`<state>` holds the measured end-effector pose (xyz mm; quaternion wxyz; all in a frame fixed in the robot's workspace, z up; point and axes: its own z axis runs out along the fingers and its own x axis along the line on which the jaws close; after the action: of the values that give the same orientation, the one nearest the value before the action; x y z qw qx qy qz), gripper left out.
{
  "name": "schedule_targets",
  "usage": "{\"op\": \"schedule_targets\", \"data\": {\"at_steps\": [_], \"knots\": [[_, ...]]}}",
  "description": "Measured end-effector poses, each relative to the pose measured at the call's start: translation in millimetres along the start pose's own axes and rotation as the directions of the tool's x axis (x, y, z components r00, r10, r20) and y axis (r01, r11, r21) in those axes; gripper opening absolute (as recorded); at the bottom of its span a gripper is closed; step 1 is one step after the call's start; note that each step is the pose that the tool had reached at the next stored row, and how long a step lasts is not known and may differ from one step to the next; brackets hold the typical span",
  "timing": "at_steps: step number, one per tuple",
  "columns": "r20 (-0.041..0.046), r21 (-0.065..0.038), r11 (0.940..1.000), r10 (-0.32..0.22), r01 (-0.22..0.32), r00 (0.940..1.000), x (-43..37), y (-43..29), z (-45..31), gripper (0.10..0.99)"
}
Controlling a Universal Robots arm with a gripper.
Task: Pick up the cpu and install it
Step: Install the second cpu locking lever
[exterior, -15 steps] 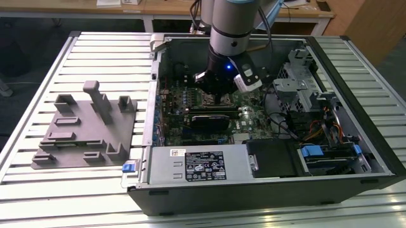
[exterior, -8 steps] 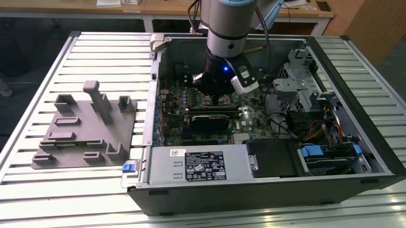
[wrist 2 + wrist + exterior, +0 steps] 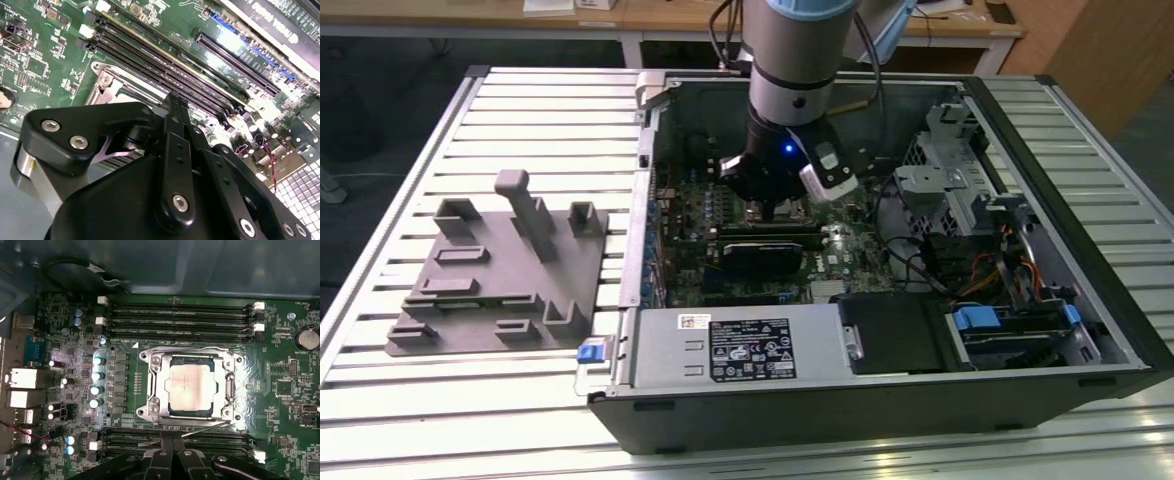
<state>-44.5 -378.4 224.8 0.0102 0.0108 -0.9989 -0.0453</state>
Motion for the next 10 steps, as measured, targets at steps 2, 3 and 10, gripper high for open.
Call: {"op": "schedule_targets", "data": {"at_steps": [2,3,10], "knots": [[0.0002,-0.008,1.0000,0.000,0.000,1.0000,1.7,-1.9,-0.1,0.106],[0.0004,-0.014,0.9999,0.000,0.000,1.0000,3.4,-2.7,-0.1,0.106],[0.0011,-0.044,0.9990,-0.001,0.001,1.0000,11.2,-4.6,3.7,0.106]]}}
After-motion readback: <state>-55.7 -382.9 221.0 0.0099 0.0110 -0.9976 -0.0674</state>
